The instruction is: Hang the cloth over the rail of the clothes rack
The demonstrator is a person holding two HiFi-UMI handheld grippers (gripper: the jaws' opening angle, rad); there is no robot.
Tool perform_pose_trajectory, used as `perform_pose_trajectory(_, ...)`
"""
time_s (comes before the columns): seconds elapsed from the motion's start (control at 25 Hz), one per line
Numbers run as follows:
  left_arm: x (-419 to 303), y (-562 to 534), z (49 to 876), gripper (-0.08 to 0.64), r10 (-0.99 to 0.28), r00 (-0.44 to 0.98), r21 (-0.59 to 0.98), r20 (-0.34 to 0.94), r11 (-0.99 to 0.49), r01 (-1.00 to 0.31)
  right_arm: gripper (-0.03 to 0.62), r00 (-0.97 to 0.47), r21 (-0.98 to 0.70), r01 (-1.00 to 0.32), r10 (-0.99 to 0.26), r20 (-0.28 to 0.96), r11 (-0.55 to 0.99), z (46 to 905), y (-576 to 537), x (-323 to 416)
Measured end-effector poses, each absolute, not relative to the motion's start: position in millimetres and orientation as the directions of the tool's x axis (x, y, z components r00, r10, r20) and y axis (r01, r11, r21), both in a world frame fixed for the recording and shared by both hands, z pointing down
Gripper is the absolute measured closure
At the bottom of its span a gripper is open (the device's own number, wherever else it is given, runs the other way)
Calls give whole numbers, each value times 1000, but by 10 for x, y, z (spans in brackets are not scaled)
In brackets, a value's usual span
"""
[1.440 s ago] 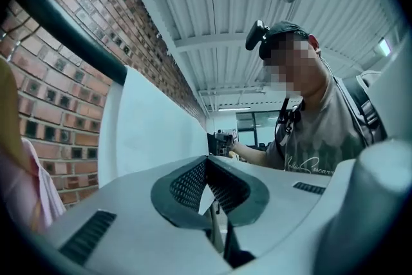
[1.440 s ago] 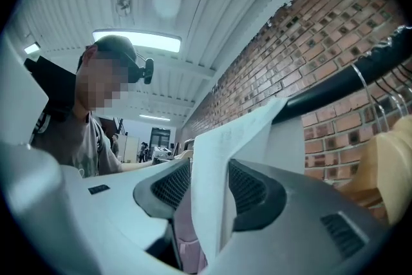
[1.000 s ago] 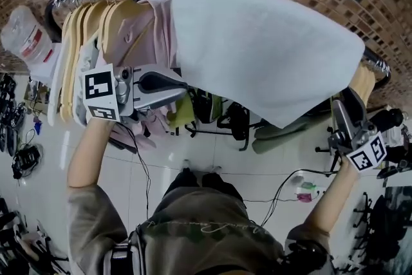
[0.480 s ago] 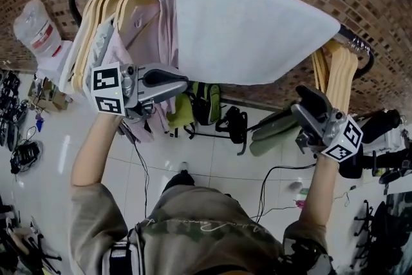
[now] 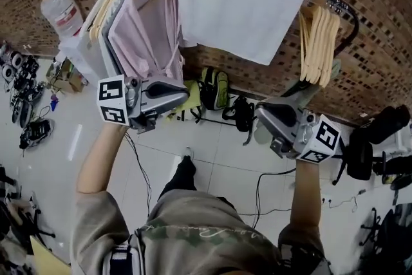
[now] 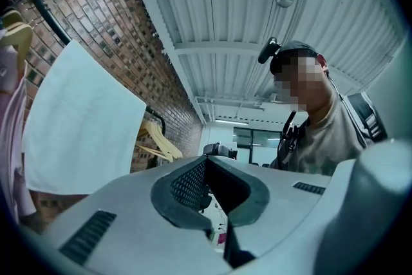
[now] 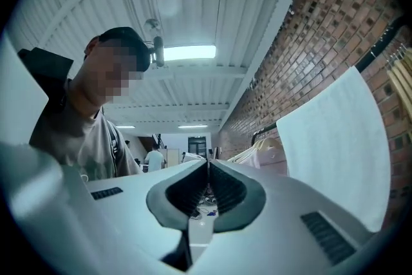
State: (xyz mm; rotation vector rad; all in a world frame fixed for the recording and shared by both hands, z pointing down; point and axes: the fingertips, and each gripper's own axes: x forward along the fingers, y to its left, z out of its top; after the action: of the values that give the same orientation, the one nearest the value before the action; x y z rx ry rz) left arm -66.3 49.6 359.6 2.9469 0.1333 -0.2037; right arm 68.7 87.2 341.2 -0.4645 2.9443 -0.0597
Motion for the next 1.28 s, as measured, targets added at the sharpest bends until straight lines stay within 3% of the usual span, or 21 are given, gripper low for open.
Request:
perform_pose_trajectory(0.36, -603, 1628, 3796, 554, -25, 989, 200, -145, -980, 4, 572, -956, -74, -260, -268, -122, 963, 3678, 1933, 506)
perform_pose_trajectory(0.52, -617, 1979, 3901, 554, 30, 992, 169, -121, -984, 51, 572, -956, -70, -265, -271, -111, 962, 3742, 2254, 354)
perform_pose_trajectory(0.68, -595, 2343, 4171, 554, 95, 995, 92, -17, -991, 96, 572, -943, -85, -294, -304, -135, 952, 3918, 2500, 201)
perform_pose_trajectory(0.88, -832, 2561, 4244, 554, 121, 990, 133, -73, -982, 130, 572, -924, -157, -325, -349, -158, 933, 4150, 2619, 21)
perform_pose_trajectory(1.28, -1309, 2692, 4141, 554, 64, 987, 89, -150, -993, 77, 572, -948, -136, -284, -299, -109, 949, 4242, 2694, -487)
